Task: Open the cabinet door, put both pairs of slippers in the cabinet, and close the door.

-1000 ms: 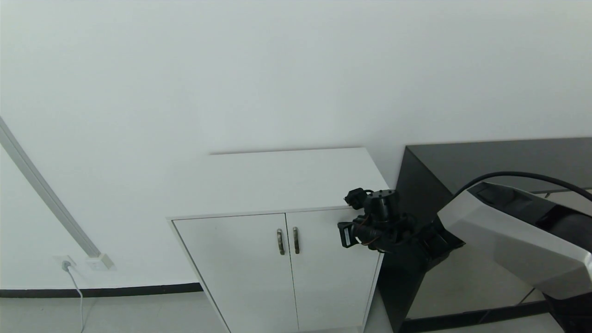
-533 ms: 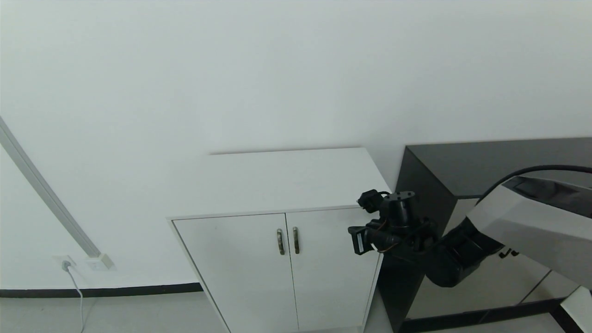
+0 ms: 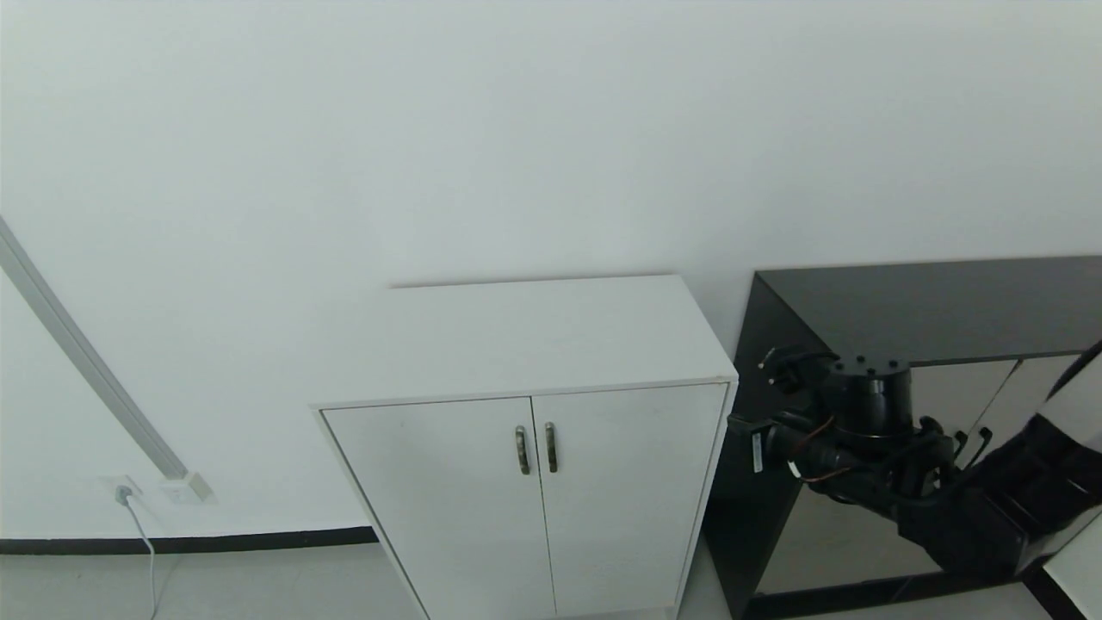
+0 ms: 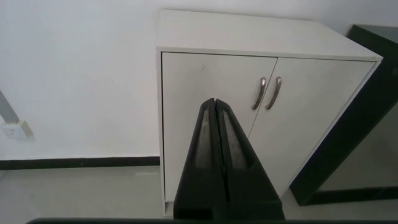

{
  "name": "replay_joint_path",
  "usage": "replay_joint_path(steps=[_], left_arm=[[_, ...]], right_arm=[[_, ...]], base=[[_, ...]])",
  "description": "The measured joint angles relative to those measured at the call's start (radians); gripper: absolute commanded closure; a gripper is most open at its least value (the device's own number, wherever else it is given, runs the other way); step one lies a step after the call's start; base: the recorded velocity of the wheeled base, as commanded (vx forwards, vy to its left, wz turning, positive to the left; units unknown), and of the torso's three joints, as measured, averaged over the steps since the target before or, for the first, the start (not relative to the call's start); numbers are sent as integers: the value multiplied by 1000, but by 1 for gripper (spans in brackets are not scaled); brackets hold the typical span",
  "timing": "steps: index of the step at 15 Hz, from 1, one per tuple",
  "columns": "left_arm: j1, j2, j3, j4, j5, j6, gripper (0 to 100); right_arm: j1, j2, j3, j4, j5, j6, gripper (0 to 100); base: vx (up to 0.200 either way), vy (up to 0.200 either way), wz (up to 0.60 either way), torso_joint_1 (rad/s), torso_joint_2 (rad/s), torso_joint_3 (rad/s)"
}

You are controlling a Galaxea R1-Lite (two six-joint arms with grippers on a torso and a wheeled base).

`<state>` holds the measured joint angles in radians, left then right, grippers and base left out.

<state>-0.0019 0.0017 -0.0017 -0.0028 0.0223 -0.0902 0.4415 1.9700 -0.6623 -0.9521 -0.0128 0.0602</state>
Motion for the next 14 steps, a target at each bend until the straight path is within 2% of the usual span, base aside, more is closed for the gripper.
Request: replay_joint_path(steps=[14], left_arm=[[0,0,0,0,0,0,100]], right_arm=[[-150,-407,425,-2,1,-37,100]], base=[[0,0,0,0,0,0]])
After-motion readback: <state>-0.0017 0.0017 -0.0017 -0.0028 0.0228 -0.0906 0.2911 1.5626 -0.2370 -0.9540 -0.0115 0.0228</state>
